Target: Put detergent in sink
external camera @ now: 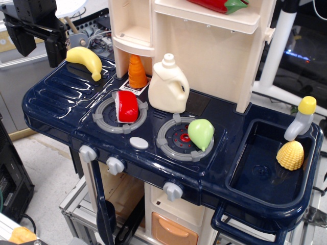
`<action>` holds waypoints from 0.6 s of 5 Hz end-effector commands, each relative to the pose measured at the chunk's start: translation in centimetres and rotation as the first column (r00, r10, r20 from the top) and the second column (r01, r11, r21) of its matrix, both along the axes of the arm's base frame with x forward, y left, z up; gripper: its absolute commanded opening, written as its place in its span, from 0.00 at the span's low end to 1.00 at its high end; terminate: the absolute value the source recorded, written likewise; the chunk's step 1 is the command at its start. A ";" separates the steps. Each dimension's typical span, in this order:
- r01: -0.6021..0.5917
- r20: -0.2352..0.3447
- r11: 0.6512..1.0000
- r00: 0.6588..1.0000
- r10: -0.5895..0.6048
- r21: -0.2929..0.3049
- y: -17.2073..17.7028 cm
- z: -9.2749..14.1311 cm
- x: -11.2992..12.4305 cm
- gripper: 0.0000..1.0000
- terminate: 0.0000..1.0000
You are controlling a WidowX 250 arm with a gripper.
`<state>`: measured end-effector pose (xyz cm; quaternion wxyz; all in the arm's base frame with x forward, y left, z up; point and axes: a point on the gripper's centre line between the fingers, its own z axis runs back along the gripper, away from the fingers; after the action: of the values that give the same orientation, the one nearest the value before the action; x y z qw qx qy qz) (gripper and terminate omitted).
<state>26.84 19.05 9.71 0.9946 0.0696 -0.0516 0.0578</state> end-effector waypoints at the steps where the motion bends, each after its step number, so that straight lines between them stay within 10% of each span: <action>1: 0.000 0.000 1.000 1.000 0.000 0.000 0.0 0.0 0.0 1.00 0.00; 3: -0.465 0.039 0.884 0.885 0.464 0.046 -9.7 4.8 0.1 1.00 0.00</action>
<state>26.77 8.06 13.09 0.9408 0.1079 -0.0271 0.3202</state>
